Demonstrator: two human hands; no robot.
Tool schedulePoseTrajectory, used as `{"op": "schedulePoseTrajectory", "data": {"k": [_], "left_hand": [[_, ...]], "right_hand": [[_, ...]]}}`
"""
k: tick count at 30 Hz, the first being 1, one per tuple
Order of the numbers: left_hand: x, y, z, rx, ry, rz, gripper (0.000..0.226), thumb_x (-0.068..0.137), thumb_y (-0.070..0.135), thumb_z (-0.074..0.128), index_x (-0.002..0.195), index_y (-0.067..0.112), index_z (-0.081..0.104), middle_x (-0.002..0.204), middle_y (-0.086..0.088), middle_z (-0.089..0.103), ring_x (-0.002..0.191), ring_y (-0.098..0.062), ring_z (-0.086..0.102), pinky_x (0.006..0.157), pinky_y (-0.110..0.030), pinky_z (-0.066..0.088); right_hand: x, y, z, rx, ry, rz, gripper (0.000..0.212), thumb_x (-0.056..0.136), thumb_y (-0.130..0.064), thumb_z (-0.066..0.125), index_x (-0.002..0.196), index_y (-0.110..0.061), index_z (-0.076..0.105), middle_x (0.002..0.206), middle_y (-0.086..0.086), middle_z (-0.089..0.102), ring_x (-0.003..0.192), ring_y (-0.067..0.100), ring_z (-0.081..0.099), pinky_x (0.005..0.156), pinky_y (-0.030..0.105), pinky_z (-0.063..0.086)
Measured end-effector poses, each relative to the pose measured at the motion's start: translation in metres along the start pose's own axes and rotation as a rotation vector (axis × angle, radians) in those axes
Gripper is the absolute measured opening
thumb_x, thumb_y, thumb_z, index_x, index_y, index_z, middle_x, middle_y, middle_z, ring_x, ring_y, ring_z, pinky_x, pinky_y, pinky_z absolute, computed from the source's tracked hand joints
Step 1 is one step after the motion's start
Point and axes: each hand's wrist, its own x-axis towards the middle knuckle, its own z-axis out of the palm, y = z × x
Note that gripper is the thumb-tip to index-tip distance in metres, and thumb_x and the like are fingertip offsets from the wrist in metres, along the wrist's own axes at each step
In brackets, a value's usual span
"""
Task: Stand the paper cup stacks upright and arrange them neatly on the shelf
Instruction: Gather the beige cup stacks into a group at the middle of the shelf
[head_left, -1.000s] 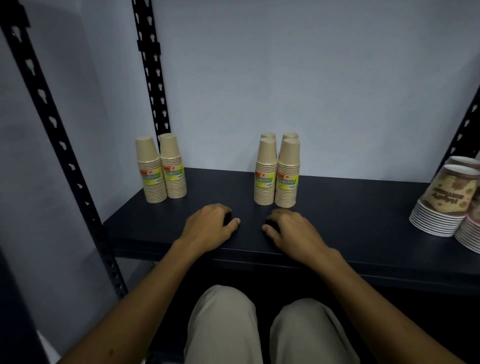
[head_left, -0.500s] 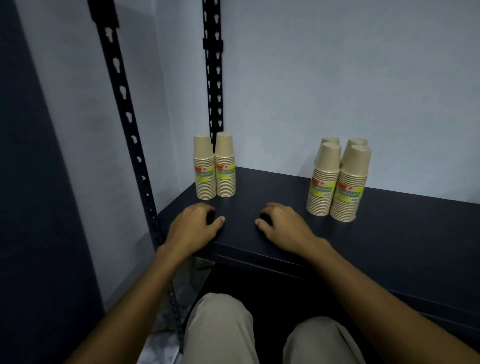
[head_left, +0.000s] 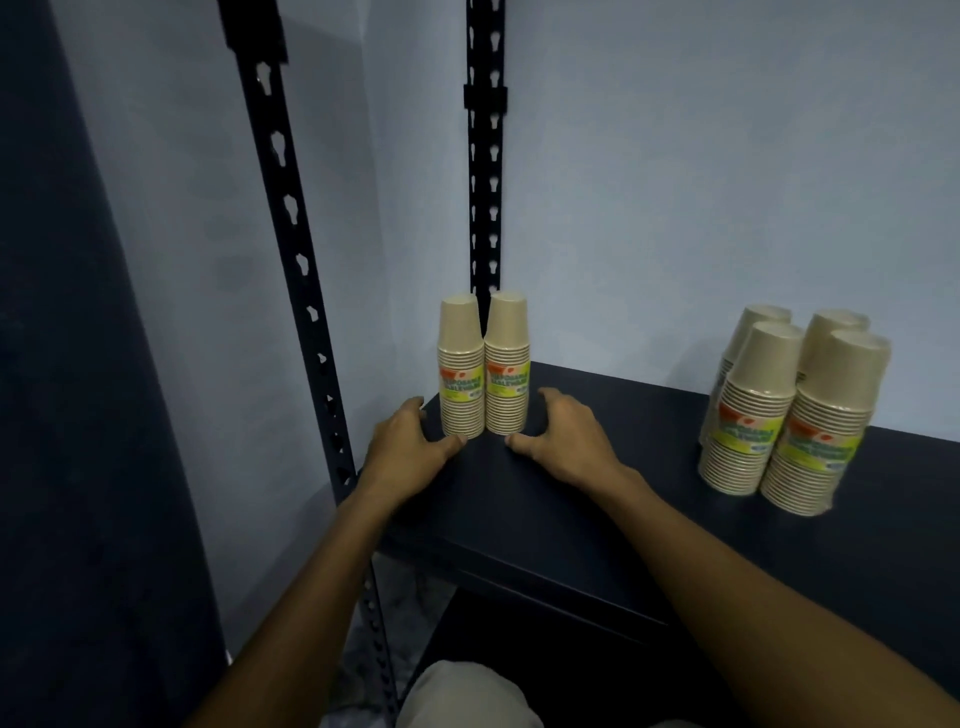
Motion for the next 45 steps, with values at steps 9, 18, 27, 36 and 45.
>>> {"op": "schedulePoseTrajectory", "data": {"k": [9, 18, 27, 36, 45], "left_hand": [[0.024, -0.006, 0.010, -0.225, 0.046, 0.032, 0.075, 0.072, 0.020, 0.082, 0.137, 0.014, 0.046, 0.133, -0.004, 0.057, 0.119, -0.018, 0.054, 0.093, -0.026, 0.042], [0.020, -0.003, 0.009, -0.356, -0.003, 0.053, 0.057, 0.074, 0.009, 0.079, 0.127, 0.009, 0.057, 0.121, -0.004, 0.065, 0.103, -0.011, 0.061, 0.089, -0.023, 0.048], [0.001, 0.008, 0.011, -0.389, -0.058, 0.050, 0.059, 0.075, 0.008, 0.079, 0.129, 0.009, 0.056, 0.123, -0.004, 0.064, 0.105, -0.010, 0.060, 0.091, -0.024, 0.048], [-0.029, 0.031, 0.029, -0.393, -0.171, 0.082, 0.061, 0.074, 0.009, 0.079, 0.130, 0.011, 0.055, 0.123, -0.002, 0.064, 0.112, -0.013, 0.061, 0.098, -0.031, 0.048], [-0.060, 0.071, 0.061, -0.392, -0.323, 0.179, 0.062, 0.071, 0.013, 0.082, 0.127, 0.012, 0.057, 0.118, 0.001, 0.067, 0.104, -0.007, 0.064, 0.095, -0.028, 0.050]], "right_hand": [[0.018, -0.006, 0.006, 0.438, -0.004, -0.139, 0.070, 0.070, -0.017, 0.082, 0.130, -0.023, 0.047, 0.109, -0.016, 0.058, 0.095, -0.004, 0.058, 0.081, 0.008, 0.047], [0.017, -0.001, 0.004, 0.571, -0.023, -0.097, 0.069, 0.073, -0.007, 0.080, 0.133, -0.014, 0.048, 0.123, -0.004, 0.062, 0.106, 0.004, 0.060, 0.080, 0.009, 0.047], [-0.009, 0.003, -0.004, 0.555, 0.022, -0.062, 0.068, 0.072, -0.008, 0.082, 0.132, -0.014, 0.050, 0.123, -0.002, 0.063, 0.109, 0.009, 0.061, 0.095, 0.024, 0.049], [-0.062, 0.020, -0.031, 0.548, 0.079, 0.002, 0.065, 0.073, -0.006, 0.080, 0.131, -0.014, 0.050, 0.115, -0.009, 0.061, 0.104, 0.005, 0.059, 0.082, 0.011, 0.044], [-0.124, 0.061, -0.069, 0.520, 0.181, 0.060, 0.063, 0.072, -0.005, 0.081, 0.127, -0.015, 0.051, 0.122, -0.001, 0.064, 0.111, 0.012, 0.062, 0.099, 0.035, 0.050]]}}
